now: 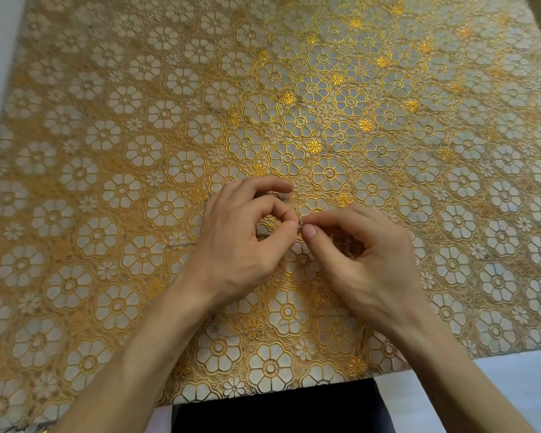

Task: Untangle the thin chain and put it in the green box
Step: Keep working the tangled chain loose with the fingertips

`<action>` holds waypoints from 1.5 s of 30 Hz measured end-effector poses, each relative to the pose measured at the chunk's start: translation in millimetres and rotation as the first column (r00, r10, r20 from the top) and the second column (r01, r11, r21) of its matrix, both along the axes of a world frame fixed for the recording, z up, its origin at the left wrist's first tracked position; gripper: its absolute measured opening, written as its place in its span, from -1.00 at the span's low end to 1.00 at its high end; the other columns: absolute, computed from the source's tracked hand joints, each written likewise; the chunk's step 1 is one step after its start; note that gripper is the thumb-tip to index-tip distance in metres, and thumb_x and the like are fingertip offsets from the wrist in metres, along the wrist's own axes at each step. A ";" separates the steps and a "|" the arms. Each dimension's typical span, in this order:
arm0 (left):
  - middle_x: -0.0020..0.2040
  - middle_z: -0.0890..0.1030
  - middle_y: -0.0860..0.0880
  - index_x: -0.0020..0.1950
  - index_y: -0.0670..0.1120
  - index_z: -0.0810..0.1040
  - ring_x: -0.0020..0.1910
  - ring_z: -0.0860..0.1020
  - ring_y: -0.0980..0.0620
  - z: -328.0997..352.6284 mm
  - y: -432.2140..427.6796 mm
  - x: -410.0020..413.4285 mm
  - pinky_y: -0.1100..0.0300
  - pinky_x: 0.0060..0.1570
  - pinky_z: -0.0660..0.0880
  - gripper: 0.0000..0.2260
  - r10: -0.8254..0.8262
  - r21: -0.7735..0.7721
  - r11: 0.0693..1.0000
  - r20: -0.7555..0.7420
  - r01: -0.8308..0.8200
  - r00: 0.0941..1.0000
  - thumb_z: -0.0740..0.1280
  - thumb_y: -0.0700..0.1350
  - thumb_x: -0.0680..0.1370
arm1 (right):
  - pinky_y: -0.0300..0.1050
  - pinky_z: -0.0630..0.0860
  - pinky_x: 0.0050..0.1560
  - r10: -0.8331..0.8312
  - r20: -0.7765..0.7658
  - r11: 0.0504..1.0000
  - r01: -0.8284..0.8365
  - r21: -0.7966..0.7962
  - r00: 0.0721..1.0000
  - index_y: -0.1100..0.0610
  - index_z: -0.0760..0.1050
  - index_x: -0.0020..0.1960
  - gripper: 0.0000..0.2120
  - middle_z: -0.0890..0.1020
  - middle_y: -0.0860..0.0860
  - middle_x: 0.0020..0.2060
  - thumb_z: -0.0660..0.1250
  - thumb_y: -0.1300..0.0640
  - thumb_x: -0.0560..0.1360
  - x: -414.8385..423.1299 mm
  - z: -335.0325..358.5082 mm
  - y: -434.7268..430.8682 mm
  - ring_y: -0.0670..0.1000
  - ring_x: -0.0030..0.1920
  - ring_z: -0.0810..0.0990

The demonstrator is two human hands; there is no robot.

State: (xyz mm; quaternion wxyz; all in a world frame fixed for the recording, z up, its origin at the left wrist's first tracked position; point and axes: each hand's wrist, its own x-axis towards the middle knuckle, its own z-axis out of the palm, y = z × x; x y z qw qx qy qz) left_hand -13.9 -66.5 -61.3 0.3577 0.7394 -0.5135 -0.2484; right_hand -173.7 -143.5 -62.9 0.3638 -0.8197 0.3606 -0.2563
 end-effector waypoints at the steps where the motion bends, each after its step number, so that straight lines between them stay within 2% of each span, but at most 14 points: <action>1: 0.25 0.53 0.26 -0.20 0.25 0.49 0.29 0.39 0.22 0.1 0.1 0.0 0.23 0.30 0.17 -0.87 -0.001 0.001 1.000 0.001 0.001 1.000 0.18 0.20 0.45 | -0.14 0.47 -0.03 0.002 -0.002 1.000 -0.002 0.004 1.000 -0.08 0.69 -0.03 -0.92 0.64 -0.21 -0.17 0.43 0.03 0.50 0.2 -0.2 -0.3 -0.06 -0.09 0.59; 9: 0.25 0.53 0.25 -0.19 0.19 0.52 0.28 0.39 0.22 -0.5 0.5 -0.7 0.23 0.29 0.17 -0.84 0.002 0.007 1.000 0.008 -0.002 1.000 0.19 0.19 0.42 | 0.02 0.53 -0.09 0.008 0.009 0.999 -0.008 -0.032 1.000 0.01 0.69 -0.10 -0.94 0.66 -0.14 -0.20 0.44 0.07 0.47 0.1 0.8 -1.7 -0.02 -0.14 0.61; 17: 0.25 0.53 0.26 -0.16 0.14 0.56 0.28 0.39 0.22 -3.4 -1.2 -2.9 0.27 0.27 0.15 -0.76 0.030 0.027 0.999 0.074 -0.032 0.997 0.16 0.21 0.44 | -0.08 0.51 -0.06 0.011 -0.014 1.000 -0.011 -0.008 1.000 -0.01 0.67 -0.11 -0.94 0.65 -0.16 -0.19 0.41 0.06 0.49 -1.5 -1.3 -3.0 -0.05 -0.12 0.59; 21: 0.23 0.54 0.26 -0.13 0.13 0.56 0.27 0.39 0.25 -4.8 -0.7 -2.9 0.40 0.28 0.12 -0.78 0.056 0.003 0.998 0.059 -0.056 0.997 0.19 0.20 0.47 | -0.17 0.49 -0.08 -0.009 -0.016 1.000 0.010 0.028 1.000 -0.02 0.66 -0.09 -0.93 0.65 -0.16 -0.18 0.40 0.03 0.51 -2.0 -1.5 -3.5 -0.10 -0.11 0.59; 25: 0.20 0.56 0.21 -0.06 0.05 0.59 0.25 0.41 0.27 -6.3 0.3 -3.0 0.29 0.30 0.27 -0.81 0.114 -0.063 0.992 0.017 -0.112 0.993 0.26 0.12 0.51 | -0.19 0.47 -0.09 -0.015 -0.018 0.999 0.015 0.048 1.000 -0.05 0.65 -0.07 -0.93 0.64 -0.18 -0.18 0.39 0.02 0.53 -2.9 -1.0 -3.9 -0.11 -0.10 0.60; 27: 0.21 0.55 0.13 -0.05 0.04 0.61 0.25 0.43 0.20 -4.7 2.8 -3.5 0.28 0.30 0.30 -0.86 0.119 -0.102 0.988 0.026 -0.116 0.993 0.32 0.07 0.50 | -0.17 0.46 -0.12 -0.018 -0.020 0.999 0.019 0.044 1.000 -0.05 0.65 -0.07 -0.92 0.62 -0.19 -0.20 0.38 0.01 0.54 -3.5 -1.3 -4.1 -0.10 -0.13 0.59; 30: 0.26 0.54 0.07 -0.10 0.05 0.64 0.26 0.44 0.10 -1.4 8.1 -5.4 0.36 0.27 0.27 -0.86 0.089 -0.120 0.990 0.086 -0.079 0.992 0.36 0.08 0.47 | -0.15 0.45 -0.13 -0.022 -0.022 0.999 0.023 0.032 1.000 -0.04 0.65 -0.06 -0.92 0.61 -0.19 -0.21 0.38 0.01 0.54 -4.1 -2.3 -4.0 -0.10 -0.15 0.57; 34: 0.28 0.54 0.06 -0.12 0.07 0.70 0.23 0.45 0.06 -0.1 11.2 -9.3 0.22 0.23 0.36 -0.84 0.098 -0.132 0.988 0.144 -0.079 0.985 0.41 0.12 0.46 | -0.14 0.48 -0.10 -0.025 -0.031 1.000 0.026 0.004 0.999 -0.03 0.65 -0.05 -0.91 0.62 -0.17 -0.18 0.39 0.00 0.54 -3.6 -2.9 -1.5 -0.08 -0.12 0.58; 38: 0.28 0.53 0.07 -0.11 0.08 0.70 0.23 0.46 0.04 1.5 12.2 -13.5 0.17 0.20 0.39 -0.85 0.128 -0.130 0.985 0.144 -0.109 0.981 0.41 0.12 0.47 | -0.14 0.48 -0.08 -0.021 -0.038 0.999 0.020 -0.031 0.999 0.01 0.66 -0.02 -0.89 0.64 -0.13 -0.16 0.38 0.02 0.55 -3.7 -3.4 -0.4 -0.05 -0.11 0.58; 42: 0.28 0.54 0.07 -0.09 0.08 0.71 0.23 0.47 0.02 2.5 12.5 -15.5 0.09 0.20 0.42 -0.83 0.138 -0.118 0.986 0.150 -0.121 0.979 0.41 0.13 0.48 | -0.30 0.39 -0.11 -0.026 -0.044 0.999 0.024 -0.032 0.999 0.01 0.65 -0.02 -0.90 0.60 -0.17 -0.17 0.38 0.03 0.56 -5.1 -1.8 0.2 -0.08 -0.13 0.56; 45: 0.28 0.54 0.07 -0.07 0.09 0.71 0.23 0.47 0.02 3.2 12.6 -15.2 0.01 0.19 0.43 -0.83 0.134 -0.106 0.987 0.160 -0.118 0.978 0.40 0.14 0.48 | -0.33 0.35 -0.11 -0.015 -0.055 0.999 0.013 -0.037 0.998 0.00 0.65 -0.01 -0.90 0.57 -0.19 -0.18 0.37 0.03 0.56 -5.4 -1.5 0.1 -0.09 -0.15 0.53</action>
